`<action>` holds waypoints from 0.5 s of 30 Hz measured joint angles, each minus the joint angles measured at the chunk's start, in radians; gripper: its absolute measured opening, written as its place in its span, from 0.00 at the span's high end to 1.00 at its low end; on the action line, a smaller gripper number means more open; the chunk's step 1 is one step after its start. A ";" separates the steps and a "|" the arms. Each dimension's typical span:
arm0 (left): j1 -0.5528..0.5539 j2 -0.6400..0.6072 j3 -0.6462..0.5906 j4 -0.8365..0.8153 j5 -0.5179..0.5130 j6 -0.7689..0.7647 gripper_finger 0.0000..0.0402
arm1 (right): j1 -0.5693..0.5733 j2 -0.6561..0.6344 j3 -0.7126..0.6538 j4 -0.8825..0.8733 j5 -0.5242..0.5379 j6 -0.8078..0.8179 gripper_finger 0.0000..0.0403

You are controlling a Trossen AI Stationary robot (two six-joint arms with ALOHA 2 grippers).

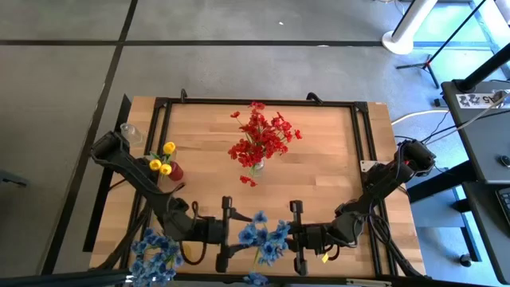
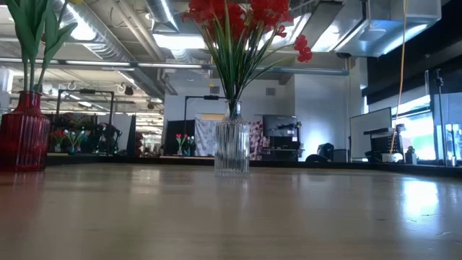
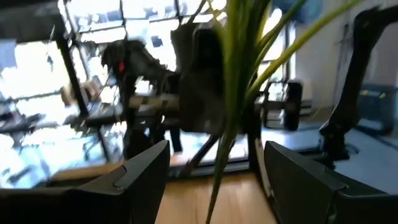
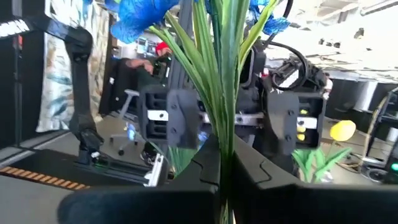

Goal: Sort flowers into vase by color
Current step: Put the blue flower into the yellow vase

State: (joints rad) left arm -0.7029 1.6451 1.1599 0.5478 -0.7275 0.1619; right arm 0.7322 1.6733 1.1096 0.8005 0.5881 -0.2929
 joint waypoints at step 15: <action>0.130 0.013 0.000 0.099 0.297 -0.041 0.37 | -0.042 0.000 0.000 -0.087 0.042 -0.028 0.98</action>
State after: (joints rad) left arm -0.5732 1.6577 1.1599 0.6464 -0.4302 0.1208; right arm 0.6907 1.6730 1.1095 0.7132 0.6296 -0.3210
